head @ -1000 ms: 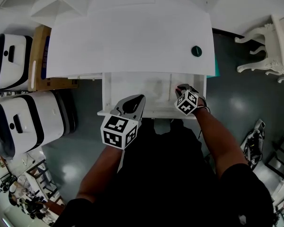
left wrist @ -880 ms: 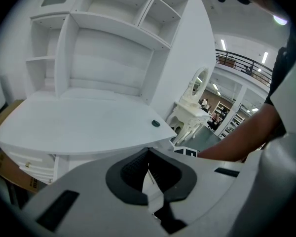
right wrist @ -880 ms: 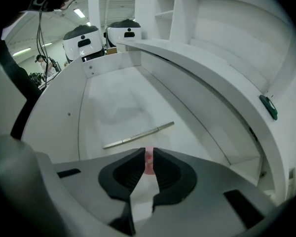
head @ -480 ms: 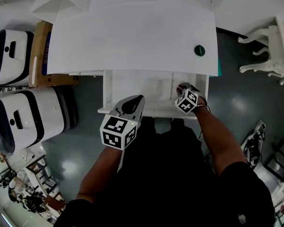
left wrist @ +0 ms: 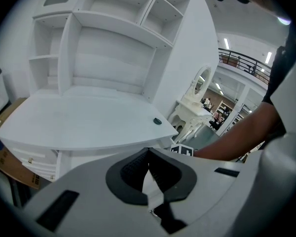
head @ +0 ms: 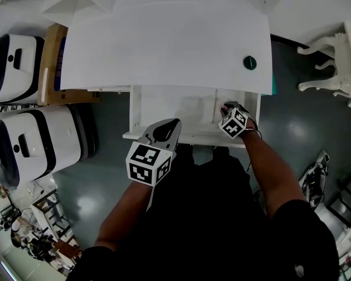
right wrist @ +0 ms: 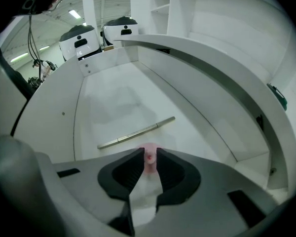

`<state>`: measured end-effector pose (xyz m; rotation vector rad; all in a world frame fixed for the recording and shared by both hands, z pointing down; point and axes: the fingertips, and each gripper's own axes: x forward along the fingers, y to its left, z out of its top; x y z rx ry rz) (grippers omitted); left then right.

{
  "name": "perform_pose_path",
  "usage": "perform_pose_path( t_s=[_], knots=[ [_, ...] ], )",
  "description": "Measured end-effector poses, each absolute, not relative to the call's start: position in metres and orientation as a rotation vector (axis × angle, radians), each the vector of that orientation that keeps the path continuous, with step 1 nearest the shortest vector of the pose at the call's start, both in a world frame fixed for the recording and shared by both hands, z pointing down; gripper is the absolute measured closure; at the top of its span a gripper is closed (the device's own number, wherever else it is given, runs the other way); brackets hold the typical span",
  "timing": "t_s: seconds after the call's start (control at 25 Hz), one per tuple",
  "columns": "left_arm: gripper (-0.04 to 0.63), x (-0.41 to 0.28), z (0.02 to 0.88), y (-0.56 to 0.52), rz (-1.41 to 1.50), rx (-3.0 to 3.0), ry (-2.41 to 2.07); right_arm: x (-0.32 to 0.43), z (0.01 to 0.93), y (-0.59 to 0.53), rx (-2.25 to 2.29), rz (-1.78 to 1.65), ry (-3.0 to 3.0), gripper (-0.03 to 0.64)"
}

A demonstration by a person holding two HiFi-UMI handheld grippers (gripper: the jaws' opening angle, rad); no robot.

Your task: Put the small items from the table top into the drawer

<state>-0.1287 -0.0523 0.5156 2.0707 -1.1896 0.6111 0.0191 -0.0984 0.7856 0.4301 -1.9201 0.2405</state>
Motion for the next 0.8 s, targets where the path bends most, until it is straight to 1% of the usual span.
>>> perform_pose_path(
  t_s=[0.24,0.8],
  knots=[
    [0.591,-0.126,0.511,-0.053,0.615,2.09,-1.181,0.017,0.779,-0.096,0.435,0.281,-1.935,0.508],
    [0.592,-0.134,0.505,-0.06,0.592,2.126,-1.193,0.032,0.749,-0.096,0.573,0.333,-1.938,0.507]
  ],
)
